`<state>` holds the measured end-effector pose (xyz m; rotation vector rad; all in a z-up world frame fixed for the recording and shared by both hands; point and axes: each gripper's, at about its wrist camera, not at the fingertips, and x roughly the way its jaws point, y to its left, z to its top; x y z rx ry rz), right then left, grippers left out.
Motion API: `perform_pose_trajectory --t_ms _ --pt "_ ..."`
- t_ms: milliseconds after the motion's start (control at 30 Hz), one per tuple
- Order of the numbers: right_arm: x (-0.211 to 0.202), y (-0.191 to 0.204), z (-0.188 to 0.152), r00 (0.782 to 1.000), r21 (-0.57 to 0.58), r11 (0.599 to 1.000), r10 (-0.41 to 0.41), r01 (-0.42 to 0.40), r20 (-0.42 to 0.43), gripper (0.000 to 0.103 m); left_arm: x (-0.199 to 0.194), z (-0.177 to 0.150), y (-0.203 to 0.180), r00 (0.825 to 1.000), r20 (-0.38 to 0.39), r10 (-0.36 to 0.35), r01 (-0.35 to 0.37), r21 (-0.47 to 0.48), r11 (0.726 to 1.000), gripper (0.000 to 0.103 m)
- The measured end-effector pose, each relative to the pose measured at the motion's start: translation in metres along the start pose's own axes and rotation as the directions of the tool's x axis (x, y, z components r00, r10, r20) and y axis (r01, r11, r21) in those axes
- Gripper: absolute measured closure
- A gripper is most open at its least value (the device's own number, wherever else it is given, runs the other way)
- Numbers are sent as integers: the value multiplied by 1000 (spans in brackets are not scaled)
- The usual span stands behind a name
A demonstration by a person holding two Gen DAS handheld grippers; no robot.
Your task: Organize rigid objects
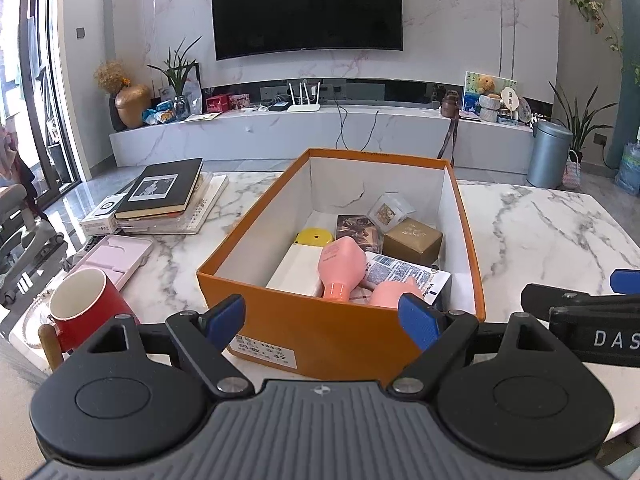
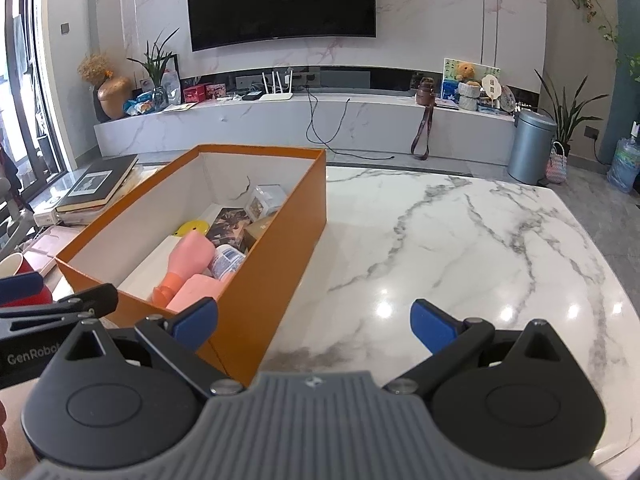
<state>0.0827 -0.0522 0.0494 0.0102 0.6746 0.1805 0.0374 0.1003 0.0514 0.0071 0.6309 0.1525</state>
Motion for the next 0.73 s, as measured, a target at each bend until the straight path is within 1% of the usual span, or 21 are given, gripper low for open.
perform_pose_trajectory --t_ms 300,733 --pt "-1 1 1 1000 -16 1000 5 -5 0 2 -3 0 -1 1000 4 -5 5 -1 1000 2" --pt "2 1 -1 1000 -5 1000 6 -6 -13 2 -6 0 -1 1000 8 -18 18 2 1000 2"
